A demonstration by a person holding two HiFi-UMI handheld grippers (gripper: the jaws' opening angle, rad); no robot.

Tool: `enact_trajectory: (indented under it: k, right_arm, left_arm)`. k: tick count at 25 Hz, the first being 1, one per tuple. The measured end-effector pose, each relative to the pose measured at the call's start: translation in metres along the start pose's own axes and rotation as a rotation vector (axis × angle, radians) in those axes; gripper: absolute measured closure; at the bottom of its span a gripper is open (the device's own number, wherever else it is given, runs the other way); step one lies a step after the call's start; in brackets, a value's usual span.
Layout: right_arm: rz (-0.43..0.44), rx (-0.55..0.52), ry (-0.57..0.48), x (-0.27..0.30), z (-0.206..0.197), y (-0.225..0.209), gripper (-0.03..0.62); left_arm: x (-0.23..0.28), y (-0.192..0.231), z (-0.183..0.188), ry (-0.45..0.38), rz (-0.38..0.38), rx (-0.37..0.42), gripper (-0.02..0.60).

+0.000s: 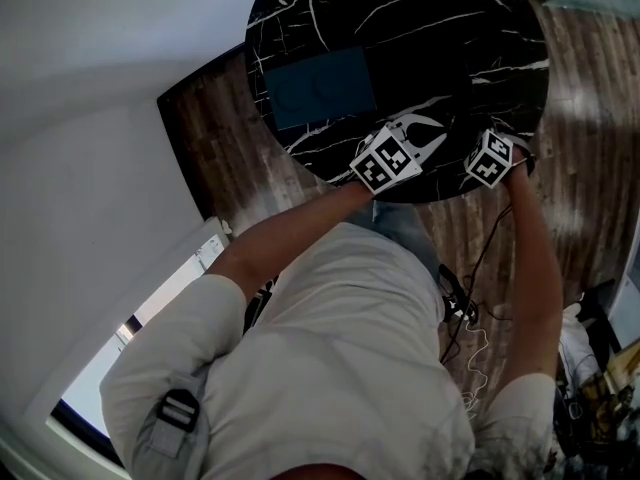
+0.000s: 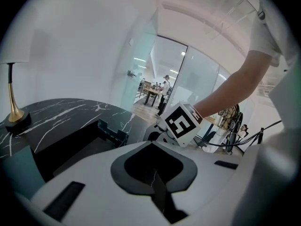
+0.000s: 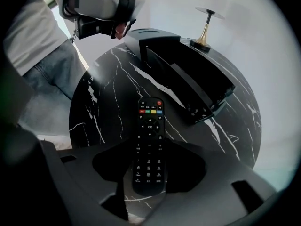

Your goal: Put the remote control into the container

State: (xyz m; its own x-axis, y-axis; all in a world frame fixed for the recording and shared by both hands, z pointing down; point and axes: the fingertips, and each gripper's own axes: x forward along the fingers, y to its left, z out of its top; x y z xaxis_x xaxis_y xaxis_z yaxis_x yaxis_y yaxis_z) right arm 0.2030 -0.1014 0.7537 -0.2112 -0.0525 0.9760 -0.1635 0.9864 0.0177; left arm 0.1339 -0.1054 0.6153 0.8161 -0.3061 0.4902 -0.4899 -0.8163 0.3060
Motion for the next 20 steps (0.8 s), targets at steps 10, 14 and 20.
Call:
enact_trajectory:
  k: [10,14,20]
  right_arm:
    - [-0.154,-0.054,-0.072,-0.05,0.028,0.007,0.385]
    - [-0.22,-0.091,-0.109,-0.091,0.042,0.019,0.387]
    - [-0.263,-0.161,-0.135,-0.122,0.062,0.022,0.385]
  left_arm:
    - [-0.03,-0.007,0.02,-0.057,0.031,0.003,0.575]
    - [-0.057,-0.018,0.032,-0.105,0.047,0.023,0.575]
    - [-0.08,-0.016,0.031,-0.116,0.086,0.019,0.574]
